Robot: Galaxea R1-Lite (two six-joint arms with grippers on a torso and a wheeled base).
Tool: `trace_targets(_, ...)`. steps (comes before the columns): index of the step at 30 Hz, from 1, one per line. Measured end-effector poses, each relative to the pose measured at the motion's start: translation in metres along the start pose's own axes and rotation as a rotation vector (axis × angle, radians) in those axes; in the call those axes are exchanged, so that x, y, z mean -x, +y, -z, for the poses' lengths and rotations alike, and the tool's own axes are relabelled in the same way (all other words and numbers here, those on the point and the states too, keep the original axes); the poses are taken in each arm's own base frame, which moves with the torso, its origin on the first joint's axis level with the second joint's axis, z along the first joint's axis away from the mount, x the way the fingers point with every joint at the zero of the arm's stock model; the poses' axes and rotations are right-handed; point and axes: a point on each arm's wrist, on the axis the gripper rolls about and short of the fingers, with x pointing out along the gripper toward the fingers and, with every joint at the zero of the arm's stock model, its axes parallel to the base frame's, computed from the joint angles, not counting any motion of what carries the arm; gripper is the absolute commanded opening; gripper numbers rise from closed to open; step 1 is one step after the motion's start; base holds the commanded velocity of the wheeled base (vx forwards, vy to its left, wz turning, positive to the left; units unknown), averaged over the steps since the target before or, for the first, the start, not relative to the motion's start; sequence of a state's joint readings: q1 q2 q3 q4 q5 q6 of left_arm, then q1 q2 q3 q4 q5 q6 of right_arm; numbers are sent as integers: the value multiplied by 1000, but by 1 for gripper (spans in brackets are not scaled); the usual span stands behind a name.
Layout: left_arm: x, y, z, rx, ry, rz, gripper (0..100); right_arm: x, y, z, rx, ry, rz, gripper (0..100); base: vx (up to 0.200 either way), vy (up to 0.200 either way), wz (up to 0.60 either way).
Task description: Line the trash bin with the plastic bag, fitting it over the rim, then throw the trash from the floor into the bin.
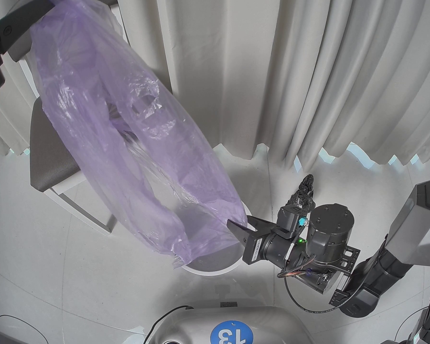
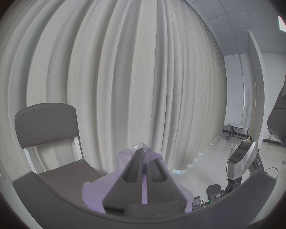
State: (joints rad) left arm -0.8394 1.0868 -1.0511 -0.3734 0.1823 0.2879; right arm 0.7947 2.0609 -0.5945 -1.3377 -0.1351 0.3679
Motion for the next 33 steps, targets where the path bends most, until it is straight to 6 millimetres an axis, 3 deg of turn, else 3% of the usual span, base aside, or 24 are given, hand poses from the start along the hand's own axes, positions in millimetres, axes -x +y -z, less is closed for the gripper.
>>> trace_targets(8, 0, -1, 5, 4, 4, 0, 0, -8, 4, -3, -10, -58, -25, 0, 0, 0, 0)
trace_targets(16, 2, 1, 15, -18, 53, -42, 0, -1, 3, -1, -1, -47, -12, 0, 0, 0, 0)
trace_targets(22, 6, 4, 33, -37, 132, -112, 0, 26, 2, -9, 6, -49, 24, 0, 0, 0, 0)
trace_targets(33, 24, 13, 85, -10, 394, -210, 0, 83, -4, -21, 7, -60, 67, 0, 0, 0, 0)
